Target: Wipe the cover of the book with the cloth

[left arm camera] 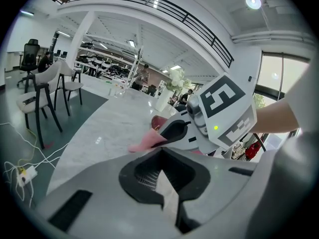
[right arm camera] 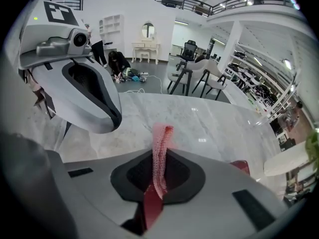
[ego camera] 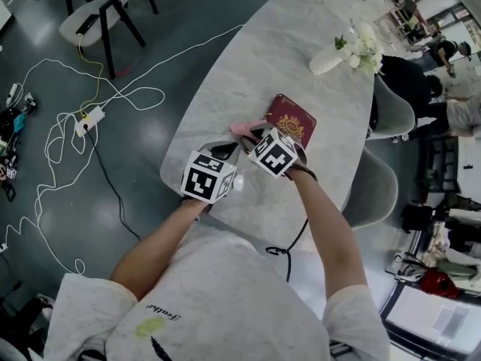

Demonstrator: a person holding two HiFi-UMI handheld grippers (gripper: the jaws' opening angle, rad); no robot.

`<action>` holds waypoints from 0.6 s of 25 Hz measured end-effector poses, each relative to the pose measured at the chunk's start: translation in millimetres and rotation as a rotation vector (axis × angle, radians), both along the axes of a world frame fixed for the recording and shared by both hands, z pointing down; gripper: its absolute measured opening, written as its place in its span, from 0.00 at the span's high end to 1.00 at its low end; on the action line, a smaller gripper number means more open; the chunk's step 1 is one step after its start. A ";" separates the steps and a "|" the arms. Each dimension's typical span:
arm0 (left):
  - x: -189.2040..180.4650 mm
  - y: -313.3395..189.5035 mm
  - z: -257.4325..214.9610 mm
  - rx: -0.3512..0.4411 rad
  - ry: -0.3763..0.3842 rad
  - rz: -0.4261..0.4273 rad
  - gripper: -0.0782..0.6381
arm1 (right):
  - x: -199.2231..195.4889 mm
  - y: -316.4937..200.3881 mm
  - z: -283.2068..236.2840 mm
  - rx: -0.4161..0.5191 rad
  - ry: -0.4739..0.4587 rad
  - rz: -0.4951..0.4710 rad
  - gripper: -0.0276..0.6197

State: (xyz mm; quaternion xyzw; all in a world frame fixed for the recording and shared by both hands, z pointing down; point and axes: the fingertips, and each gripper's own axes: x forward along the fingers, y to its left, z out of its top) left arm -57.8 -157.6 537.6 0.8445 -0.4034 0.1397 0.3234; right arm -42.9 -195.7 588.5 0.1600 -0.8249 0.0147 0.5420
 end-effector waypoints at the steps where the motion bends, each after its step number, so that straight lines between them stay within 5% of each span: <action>1: 0.1 1.2 0.3 0.000 -0.001 -0.001 0.88 | -0.9 1.3 0.1 0.001 -0.002 -0.005 0.93; 15: -4.7 15.8 -2.5 0.007 -0.013 -0.031 0.88 | -10.7 21.3 -3.4 0.004 -0.052 -0.016 0.93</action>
